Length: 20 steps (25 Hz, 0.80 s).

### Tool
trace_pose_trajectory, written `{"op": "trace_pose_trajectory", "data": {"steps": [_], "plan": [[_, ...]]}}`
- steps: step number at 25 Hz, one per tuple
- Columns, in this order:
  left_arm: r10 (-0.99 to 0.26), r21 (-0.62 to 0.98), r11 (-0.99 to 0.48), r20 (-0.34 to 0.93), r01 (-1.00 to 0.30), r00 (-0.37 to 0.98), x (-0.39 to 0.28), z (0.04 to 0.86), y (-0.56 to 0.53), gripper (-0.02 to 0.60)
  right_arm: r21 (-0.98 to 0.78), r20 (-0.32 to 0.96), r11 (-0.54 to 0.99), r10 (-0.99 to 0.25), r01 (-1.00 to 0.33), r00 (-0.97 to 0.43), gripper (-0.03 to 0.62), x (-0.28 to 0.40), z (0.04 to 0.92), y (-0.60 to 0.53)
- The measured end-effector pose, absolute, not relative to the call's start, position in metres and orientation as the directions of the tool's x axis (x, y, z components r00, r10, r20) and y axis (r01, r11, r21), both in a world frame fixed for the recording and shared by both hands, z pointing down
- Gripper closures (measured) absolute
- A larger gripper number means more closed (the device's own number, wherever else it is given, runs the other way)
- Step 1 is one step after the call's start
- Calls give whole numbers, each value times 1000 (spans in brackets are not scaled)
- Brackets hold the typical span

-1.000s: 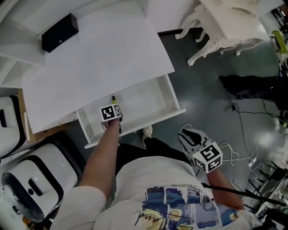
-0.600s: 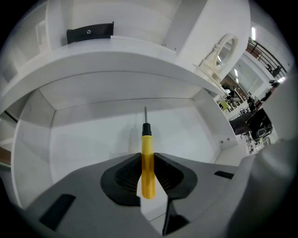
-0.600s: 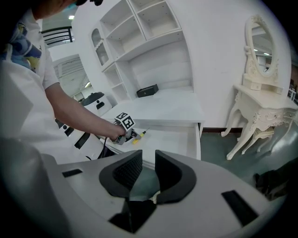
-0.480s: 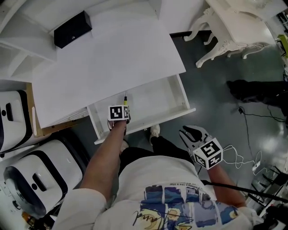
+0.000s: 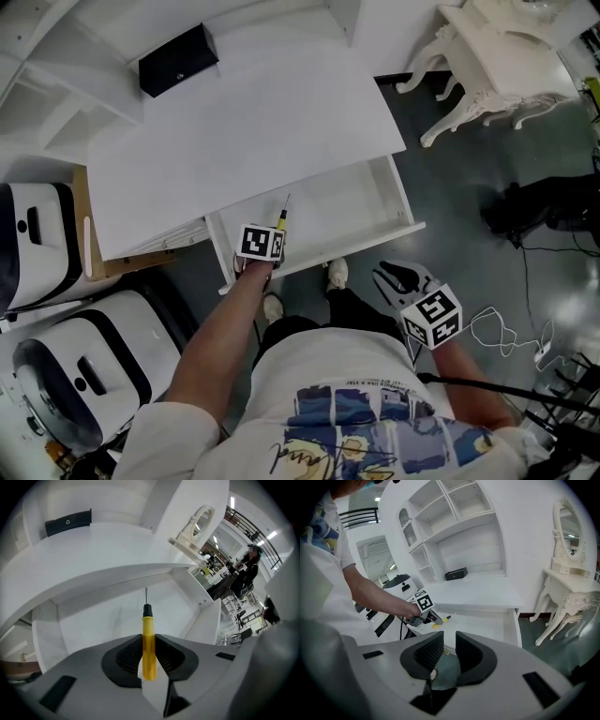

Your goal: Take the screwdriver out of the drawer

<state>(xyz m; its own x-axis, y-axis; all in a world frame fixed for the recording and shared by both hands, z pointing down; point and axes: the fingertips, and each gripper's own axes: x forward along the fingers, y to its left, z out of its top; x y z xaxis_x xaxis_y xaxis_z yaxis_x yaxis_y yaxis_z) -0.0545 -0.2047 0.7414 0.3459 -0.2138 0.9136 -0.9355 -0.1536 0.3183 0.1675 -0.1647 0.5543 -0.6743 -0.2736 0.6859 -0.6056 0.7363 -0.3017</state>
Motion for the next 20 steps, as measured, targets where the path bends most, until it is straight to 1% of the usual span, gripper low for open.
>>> {"op": "trace_pose_trajectory", "data": {"steps": [7, 14, 20], "plan": [[-262, 352, -246, 873, -903, 412, -64, 697, -186, 490, -291, 659, 756, -286, -586, -696, 507, 131, 547, -152], [-339, 401, -299, 804, -866, 489, -74, 645, -157, 490, -263, 644, 777, -301, -572, -704, 531, 98, 538, -135], [-393, 428, -344, 743, -835, 543, -93, 602, -125, 491, -241, 647, 798, -292, -553, -704, 537, 67, 531, -112]]}}
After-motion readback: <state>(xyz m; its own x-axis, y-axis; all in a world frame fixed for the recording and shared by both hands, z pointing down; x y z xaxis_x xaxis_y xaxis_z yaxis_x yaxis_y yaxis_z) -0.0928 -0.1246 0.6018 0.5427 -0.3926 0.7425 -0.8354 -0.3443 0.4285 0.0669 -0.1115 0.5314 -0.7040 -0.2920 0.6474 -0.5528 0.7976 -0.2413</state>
